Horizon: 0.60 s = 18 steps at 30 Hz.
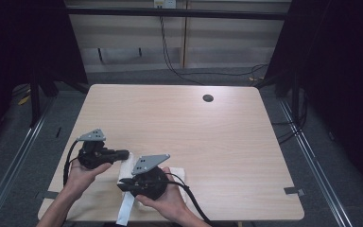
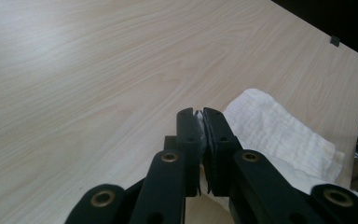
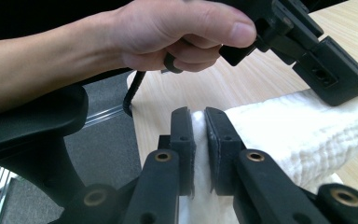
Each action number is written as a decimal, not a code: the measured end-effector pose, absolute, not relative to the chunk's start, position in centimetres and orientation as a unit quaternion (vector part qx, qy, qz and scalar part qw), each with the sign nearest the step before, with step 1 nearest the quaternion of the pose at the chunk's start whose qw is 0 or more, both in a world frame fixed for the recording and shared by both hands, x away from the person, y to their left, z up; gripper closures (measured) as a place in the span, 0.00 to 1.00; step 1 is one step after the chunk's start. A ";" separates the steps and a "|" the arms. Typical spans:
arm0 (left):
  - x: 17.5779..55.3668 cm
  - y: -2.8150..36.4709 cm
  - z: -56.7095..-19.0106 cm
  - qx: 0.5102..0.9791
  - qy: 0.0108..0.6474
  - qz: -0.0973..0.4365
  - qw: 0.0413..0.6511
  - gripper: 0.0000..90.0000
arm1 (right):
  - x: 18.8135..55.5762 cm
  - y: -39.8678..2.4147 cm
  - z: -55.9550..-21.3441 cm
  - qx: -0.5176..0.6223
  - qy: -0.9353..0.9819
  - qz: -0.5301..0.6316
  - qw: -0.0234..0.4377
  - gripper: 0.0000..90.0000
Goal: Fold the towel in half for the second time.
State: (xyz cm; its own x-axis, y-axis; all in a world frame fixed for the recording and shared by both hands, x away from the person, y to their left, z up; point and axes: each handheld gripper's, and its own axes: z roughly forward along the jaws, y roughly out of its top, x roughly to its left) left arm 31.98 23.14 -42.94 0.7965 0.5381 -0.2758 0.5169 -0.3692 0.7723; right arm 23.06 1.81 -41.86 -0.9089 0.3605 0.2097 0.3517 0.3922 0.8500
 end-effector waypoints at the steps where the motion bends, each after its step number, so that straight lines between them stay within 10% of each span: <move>1: 32.0 22.9 -43.0 0.827 0.319 0.012 0.463 0.96 | 23.0 1.6 -41.9 0.215 0.835 0.507 0.006 0.92; 18: 32.9 17.8 -43.8 0.844 0.291 -0.023 0.451 0.96 | 22.1 -2.1 -42.9 0.246 0.829 0.502 0.017 0.91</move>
